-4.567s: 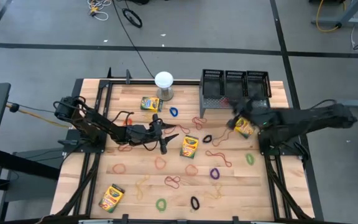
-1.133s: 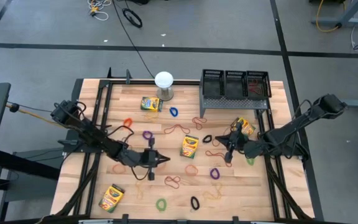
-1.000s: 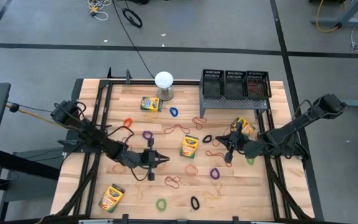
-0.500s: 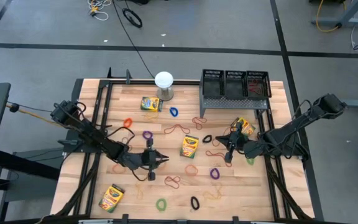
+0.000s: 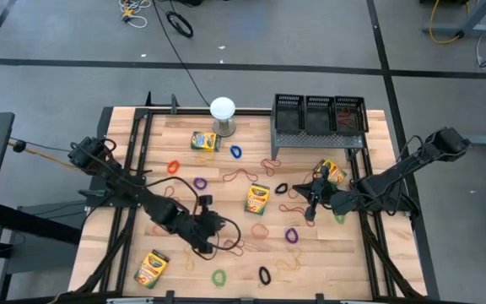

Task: Pick & Place Office Desk Supplies
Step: Put the violet spring keychain into the left black basket on the shelf

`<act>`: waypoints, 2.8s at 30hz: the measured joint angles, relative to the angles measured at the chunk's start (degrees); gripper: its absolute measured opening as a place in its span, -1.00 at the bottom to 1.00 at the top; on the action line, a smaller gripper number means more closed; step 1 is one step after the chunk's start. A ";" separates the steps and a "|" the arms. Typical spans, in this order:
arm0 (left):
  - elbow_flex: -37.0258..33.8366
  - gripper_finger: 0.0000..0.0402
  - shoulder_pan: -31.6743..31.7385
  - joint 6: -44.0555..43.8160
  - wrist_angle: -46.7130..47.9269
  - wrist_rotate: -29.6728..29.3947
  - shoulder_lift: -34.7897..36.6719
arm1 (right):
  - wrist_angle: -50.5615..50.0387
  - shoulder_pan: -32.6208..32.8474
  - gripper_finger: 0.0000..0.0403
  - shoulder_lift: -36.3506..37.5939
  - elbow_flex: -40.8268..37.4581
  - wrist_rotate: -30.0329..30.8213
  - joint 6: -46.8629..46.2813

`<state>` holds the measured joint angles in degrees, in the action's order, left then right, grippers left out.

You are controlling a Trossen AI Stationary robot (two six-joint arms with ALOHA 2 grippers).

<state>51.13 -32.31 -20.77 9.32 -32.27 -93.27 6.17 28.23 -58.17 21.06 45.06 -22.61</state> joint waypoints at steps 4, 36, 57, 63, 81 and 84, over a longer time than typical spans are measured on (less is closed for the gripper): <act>0.03 -0.52 0.01 -5.32 2.84 4.04 -0.04 | -0.02 0.00 -0.89 0.00 0.00 0.00 -0.02; 0.05 -0.18 15.13 -6.10 26.81 8.85 0.72 | -0.02 0.00 -0.89 0.02 0.00 0.00 -0.02; -6.44 -0.31 28.50 5.21 20.90 16.48 1.22 | 0.02 0.00 -0.89 0.02 0.02 0.00 -0.02; -6.51 -0.77 28.06 9.26 19.93 16.85 1.14 | -0.02 -0.02 -0.89 0.02 0.02 0.00 -0.02; -7.23 -0.91 20.39 14.66 11.85 11.35 2.86 | -0.09 -0.01 -0.89 0.02 0.02 0.00 -0.04; -9.37 -0.91 17.40 16.16 0.62 12.90 2.86 | -0.05 -0.02 -0.89 0.02 0.03 0.01 -0.04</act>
<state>41.76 -14.91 -4.61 9.94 -19.38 -90.41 6.13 28.21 -58.15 21.09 45.07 -22.65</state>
